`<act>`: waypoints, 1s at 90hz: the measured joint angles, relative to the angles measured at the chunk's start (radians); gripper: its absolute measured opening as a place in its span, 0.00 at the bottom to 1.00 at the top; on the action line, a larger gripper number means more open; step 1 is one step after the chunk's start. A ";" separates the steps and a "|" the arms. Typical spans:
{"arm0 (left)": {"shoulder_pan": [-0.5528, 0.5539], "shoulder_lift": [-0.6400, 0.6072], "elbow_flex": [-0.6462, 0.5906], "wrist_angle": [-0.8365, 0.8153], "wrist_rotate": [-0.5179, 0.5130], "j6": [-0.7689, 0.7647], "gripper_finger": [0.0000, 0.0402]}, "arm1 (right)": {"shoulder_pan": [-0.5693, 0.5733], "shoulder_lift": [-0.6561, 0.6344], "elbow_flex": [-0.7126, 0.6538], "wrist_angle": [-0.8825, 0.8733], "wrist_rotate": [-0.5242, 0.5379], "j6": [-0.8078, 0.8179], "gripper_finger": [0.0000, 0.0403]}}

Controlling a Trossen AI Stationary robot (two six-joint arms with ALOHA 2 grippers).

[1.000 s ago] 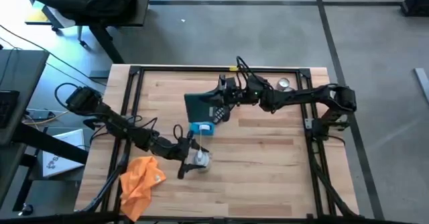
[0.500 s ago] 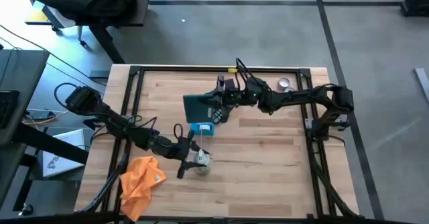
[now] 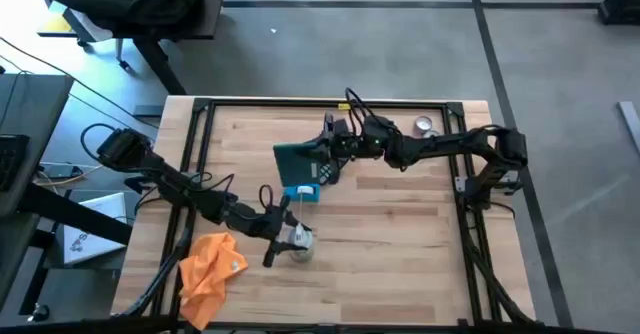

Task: Apply microfiber cloth
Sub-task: Spray the cellphone using the white spray bottle

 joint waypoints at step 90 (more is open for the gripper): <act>-0.010 -0.163 -0.005 0.037 0.082 0.059 0.46 | 0.078 -0.056 0.001 -0.060 0.083 -0.079 0.00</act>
